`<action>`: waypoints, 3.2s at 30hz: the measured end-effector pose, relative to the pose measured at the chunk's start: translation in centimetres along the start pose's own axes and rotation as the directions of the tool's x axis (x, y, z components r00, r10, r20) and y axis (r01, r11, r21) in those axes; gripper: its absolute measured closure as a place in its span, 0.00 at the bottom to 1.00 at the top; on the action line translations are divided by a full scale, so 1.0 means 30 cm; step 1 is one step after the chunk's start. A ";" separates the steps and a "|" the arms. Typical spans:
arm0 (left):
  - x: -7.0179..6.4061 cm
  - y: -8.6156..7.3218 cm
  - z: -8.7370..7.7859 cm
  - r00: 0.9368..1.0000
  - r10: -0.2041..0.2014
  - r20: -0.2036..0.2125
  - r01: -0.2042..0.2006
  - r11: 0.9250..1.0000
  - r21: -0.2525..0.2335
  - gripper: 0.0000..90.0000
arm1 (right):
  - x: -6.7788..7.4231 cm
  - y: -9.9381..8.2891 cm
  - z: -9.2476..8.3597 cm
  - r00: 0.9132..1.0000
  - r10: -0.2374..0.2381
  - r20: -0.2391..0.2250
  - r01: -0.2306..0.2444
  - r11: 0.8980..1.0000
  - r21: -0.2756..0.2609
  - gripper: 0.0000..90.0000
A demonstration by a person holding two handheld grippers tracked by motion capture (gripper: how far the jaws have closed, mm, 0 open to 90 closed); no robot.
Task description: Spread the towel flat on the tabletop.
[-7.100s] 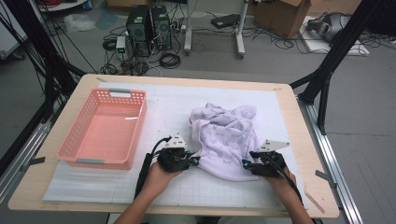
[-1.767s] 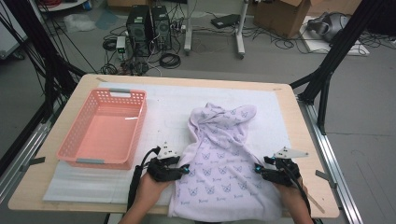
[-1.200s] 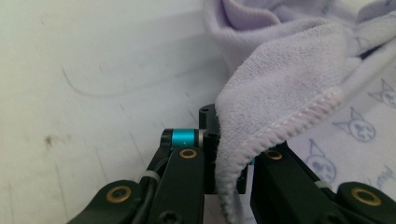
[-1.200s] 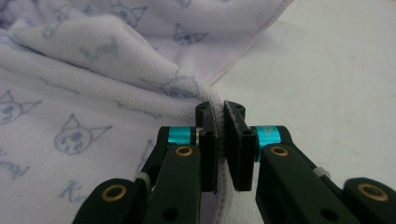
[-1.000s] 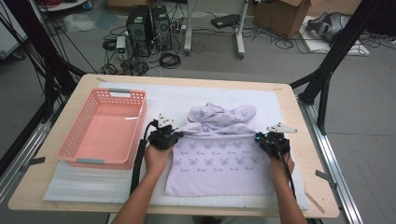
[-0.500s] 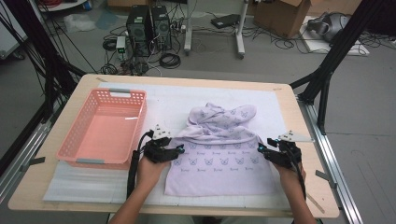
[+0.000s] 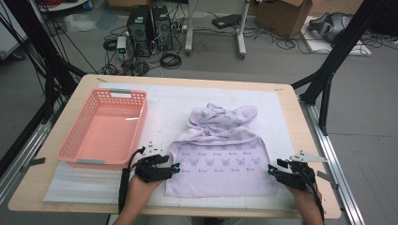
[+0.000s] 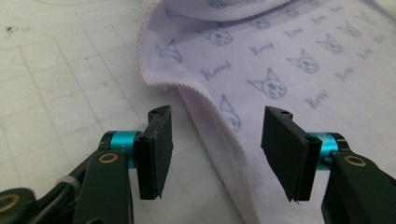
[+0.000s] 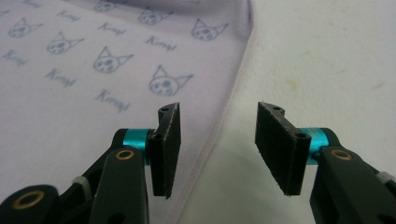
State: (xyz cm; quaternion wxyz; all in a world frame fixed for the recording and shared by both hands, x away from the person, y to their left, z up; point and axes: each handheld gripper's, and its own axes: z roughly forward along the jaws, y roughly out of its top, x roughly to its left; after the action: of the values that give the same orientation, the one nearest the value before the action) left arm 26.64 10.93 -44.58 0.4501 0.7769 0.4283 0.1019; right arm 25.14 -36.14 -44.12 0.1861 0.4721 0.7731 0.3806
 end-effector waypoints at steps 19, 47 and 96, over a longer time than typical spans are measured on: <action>-0.123 -0.174 -0.145 0.999 0.051 0.017 -0.051 0.999 0.007 0.97 | 0.124 -0.143 -0.160 0.999 -0.035 -0.025 0.037 0.996 0.077 0.97; -0.136 -0.132 -0.138 0.998 0.061 -0.007 -0.062 0.994 -0.088 0.51 | 0.175 -0.132 -0.206 1.000 -0.013 -0.022 0.012 0.999 -0.039 0.66; 0.016 0.022 0.038 0.994 0.091 0.067 -0.092 0.996 0.004 0.94 | 0.058 0.167 0.188 0.996 0.002 -0.085 -0.003 1.000 -0.019 0.56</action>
State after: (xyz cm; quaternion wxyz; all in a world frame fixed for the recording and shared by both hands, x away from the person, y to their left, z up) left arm 27.93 10.45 -44.81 0.4564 0.8002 0.3774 0.0951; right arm 30.89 -30.96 -43.78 0.1572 0.4548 0.7761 0.4077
